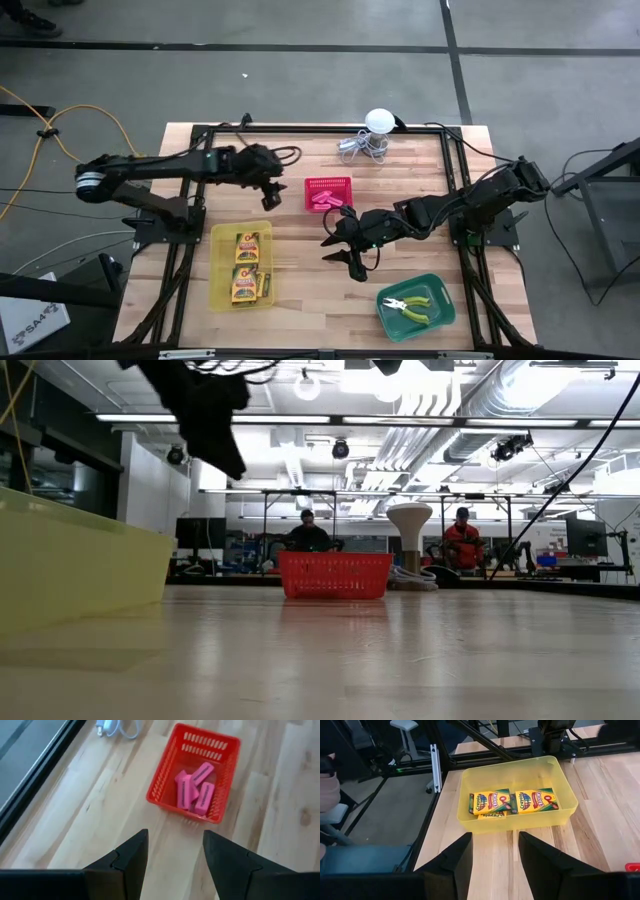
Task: Pick & Place School Supplies
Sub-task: Return to Home Position
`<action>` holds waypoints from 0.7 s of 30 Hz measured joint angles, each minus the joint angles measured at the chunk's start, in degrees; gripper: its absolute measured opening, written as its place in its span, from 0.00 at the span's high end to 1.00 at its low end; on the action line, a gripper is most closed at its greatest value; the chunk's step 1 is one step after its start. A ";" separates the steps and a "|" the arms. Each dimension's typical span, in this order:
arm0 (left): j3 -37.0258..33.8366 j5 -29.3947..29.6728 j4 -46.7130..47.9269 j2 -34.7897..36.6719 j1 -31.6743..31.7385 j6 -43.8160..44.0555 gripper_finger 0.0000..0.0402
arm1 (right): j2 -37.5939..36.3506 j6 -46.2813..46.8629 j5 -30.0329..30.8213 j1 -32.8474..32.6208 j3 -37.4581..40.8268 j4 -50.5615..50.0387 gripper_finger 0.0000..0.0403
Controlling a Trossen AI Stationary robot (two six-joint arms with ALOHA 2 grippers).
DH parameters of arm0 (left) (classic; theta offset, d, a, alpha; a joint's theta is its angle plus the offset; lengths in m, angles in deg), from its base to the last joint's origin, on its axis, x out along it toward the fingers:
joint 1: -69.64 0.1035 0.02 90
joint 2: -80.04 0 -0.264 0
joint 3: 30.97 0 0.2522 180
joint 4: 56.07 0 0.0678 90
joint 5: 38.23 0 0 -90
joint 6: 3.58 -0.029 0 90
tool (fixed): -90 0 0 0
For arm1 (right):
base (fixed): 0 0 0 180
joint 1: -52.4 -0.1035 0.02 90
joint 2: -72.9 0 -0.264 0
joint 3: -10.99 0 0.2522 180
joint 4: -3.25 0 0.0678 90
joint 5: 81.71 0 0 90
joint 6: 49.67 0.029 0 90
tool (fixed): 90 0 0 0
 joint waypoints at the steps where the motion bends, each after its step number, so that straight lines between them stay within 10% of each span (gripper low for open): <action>1: -1.79 -0.18 -1.24 1.74 0.00 0.02 0.54 | 0.00 0.00 0.00 0.01 0.00 0.00 0.63; 21: -36.76 -0.16 -39.13 29.92 -6.26 2.58 0.54 | 0.00 0.00 0.00 -0.01 0.00 -0.02 0.63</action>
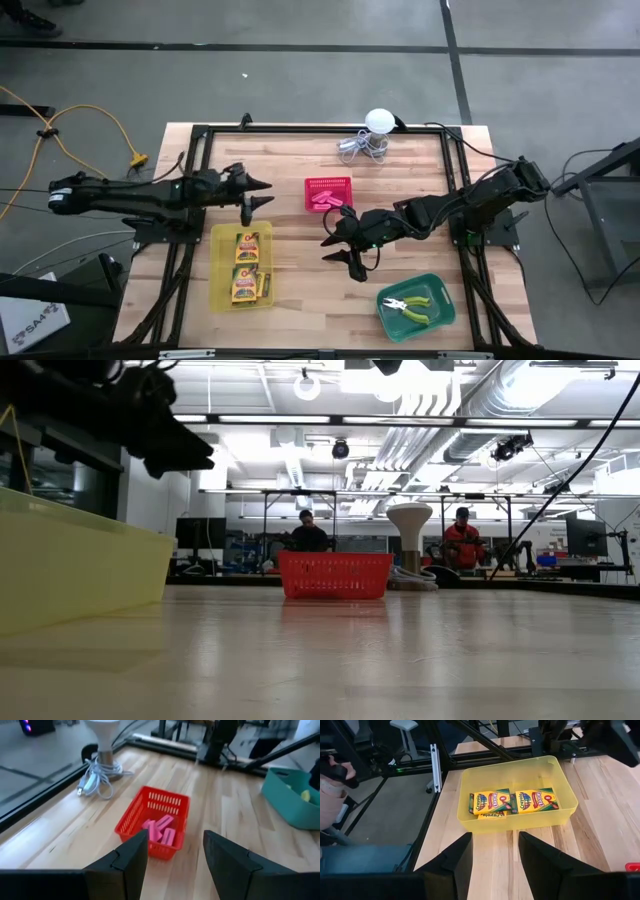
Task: Pick & Place School Supplies
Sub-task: Return to Home Position
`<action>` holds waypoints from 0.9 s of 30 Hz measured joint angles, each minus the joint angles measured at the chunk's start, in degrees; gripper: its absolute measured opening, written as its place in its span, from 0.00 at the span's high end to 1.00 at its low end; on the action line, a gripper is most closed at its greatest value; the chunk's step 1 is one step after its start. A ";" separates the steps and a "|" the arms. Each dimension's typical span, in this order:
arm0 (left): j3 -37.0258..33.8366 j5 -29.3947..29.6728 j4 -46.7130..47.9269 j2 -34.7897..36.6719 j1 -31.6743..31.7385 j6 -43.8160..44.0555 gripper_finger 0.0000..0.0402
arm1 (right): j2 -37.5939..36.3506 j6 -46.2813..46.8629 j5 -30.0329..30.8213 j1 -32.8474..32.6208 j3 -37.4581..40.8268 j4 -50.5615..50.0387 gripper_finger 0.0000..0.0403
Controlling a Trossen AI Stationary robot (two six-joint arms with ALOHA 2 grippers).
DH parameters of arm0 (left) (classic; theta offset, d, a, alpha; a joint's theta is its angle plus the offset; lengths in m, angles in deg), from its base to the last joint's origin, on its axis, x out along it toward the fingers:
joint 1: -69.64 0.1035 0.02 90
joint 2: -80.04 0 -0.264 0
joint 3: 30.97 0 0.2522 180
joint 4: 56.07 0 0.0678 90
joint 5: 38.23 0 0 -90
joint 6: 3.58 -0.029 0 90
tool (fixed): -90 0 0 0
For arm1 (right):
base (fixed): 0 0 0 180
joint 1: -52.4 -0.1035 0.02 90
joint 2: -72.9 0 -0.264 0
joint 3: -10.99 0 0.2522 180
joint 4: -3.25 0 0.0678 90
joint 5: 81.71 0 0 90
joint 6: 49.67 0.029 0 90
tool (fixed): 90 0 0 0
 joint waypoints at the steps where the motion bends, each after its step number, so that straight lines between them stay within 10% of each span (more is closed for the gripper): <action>1: -1.44 0.23 -1.24 1.28 -0.20 0.00 0.54 | 0.00 0.00 0.00 0.02 0.00 0.00 0.63; 27: -19.94 1.38 -2.63 33.18 -0.72 -0.29 0.54 | 0.00 0.00 0.00 0.02 0.00 0.00 0.63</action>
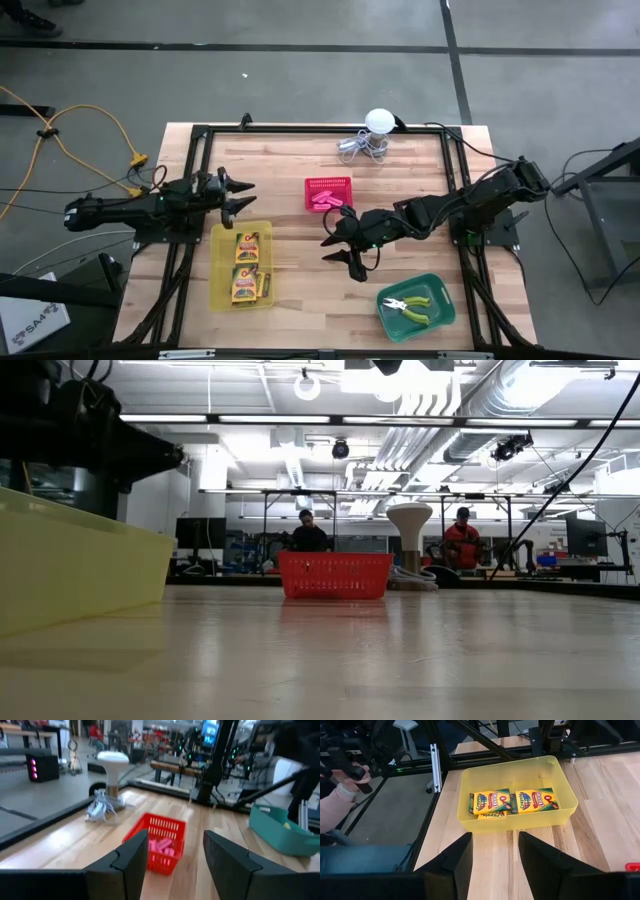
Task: Pick & Place School Supplies
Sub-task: Return to Home Position
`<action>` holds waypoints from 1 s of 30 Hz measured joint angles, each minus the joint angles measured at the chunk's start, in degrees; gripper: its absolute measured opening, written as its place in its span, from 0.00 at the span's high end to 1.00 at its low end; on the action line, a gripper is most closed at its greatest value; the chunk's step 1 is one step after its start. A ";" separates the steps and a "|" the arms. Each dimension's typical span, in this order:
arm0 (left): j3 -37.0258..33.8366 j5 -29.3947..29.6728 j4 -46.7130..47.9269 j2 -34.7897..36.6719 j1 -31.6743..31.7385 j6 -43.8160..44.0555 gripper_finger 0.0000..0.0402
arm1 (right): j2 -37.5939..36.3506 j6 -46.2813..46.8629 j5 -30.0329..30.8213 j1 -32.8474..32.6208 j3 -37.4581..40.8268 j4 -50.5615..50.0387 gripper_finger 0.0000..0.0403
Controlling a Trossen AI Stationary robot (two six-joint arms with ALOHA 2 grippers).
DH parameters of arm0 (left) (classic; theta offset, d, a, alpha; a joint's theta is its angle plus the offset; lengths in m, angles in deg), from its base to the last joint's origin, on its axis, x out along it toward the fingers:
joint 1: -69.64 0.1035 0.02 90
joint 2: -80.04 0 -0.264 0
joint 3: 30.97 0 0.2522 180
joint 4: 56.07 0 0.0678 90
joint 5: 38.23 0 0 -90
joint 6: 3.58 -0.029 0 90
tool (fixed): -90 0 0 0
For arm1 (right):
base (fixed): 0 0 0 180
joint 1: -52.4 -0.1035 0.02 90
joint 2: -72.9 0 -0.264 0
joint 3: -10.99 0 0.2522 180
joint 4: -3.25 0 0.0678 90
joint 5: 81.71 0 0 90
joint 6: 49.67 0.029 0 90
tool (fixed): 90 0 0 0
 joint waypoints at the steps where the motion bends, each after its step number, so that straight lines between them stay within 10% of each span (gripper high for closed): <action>1: -0.24 -0.02 0.06 0.73 0.00 -0.24 0.54 | 0.00 0.00 0.00 0.00 0.00 0.00 0.63; 30: -0.67 -5.69 6.78 6.10 0.11 -4.28 0.54 | 0.00 0.00 0.00 0.00 0.00 0.00 0.63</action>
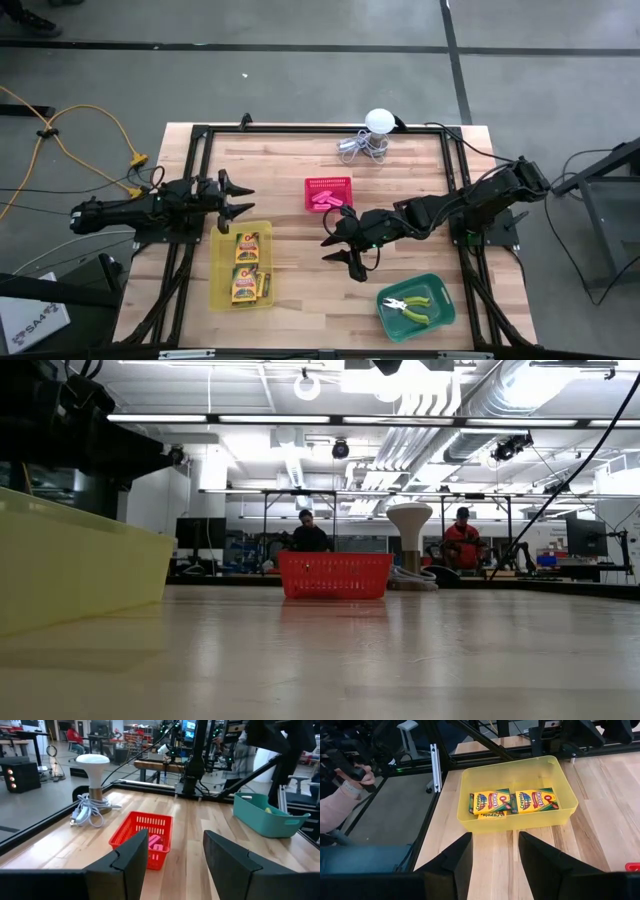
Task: Pick & Place School Supplies
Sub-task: Return to Home Position
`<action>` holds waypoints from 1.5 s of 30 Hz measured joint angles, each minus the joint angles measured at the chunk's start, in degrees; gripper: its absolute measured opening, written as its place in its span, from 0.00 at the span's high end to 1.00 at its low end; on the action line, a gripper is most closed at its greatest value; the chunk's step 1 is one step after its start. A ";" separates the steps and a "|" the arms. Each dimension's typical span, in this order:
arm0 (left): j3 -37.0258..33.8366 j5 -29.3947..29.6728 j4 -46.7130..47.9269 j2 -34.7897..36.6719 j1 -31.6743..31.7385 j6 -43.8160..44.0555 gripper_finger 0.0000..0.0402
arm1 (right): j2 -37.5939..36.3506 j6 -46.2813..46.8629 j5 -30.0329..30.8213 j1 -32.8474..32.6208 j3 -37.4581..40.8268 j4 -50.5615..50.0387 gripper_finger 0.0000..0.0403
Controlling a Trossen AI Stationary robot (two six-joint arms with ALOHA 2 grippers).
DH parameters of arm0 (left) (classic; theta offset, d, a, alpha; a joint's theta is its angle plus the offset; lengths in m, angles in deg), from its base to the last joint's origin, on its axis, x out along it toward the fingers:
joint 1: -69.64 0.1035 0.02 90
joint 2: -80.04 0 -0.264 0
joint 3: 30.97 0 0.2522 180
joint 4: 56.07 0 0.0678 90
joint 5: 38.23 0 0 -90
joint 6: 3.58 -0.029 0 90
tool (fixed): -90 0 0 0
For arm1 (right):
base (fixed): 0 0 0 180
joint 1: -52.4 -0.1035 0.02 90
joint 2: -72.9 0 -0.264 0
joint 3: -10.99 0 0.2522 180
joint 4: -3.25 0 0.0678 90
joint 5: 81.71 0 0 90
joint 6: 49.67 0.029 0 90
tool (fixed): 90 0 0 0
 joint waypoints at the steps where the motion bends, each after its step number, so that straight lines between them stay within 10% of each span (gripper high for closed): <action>1: -0.01 0.00 0.02 0.00 0.00 -0.04 0.54 | 0.00 0.00 0.00 -0.02 0.00 0.00 0.63; 45: -0.06 0.09 -1.79 0.00 0.00 -4.48 0.54 | 0.00 -7.82 0.04 0.00 0.00 0.23 0.63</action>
